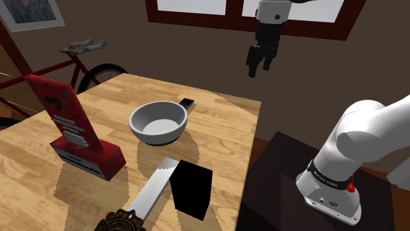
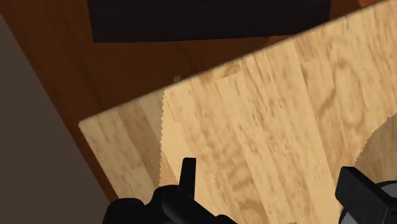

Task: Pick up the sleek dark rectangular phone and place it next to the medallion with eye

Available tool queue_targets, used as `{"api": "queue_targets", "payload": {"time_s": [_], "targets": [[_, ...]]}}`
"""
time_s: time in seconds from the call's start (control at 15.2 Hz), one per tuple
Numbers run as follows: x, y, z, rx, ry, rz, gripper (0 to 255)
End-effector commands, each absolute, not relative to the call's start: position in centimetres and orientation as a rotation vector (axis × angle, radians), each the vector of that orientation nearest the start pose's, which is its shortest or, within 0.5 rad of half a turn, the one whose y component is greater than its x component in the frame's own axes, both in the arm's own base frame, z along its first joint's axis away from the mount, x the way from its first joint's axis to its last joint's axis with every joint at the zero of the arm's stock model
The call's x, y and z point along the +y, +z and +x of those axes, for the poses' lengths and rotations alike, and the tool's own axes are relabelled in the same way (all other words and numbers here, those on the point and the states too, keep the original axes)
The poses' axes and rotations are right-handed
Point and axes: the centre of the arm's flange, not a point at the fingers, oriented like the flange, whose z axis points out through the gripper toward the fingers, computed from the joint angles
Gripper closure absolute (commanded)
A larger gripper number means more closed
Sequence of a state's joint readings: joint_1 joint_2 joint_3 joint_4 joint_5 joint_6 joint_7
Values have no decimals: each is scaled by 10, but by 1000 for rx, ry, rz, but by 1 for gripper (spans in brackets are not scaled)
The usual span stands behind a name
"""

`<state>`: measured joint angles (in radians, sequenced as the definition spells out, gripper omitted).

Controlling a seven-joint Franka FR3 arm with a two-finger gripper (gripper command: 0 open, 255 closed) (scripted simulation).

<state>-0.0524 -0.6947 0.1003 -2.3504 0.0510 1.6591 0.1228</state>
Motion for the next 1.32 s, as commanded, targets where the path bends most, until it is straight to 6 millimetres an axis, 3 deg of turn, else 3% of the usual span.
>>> {"api": "queue_targets", "payload": {"time_s": [0.0,0.66,1.25], "targets": [[42,554,358,273,-5,-3136,0],[86,487,460,779,-7,-3023,0],[97,427,559,1210,-9,-2853,0]]}}
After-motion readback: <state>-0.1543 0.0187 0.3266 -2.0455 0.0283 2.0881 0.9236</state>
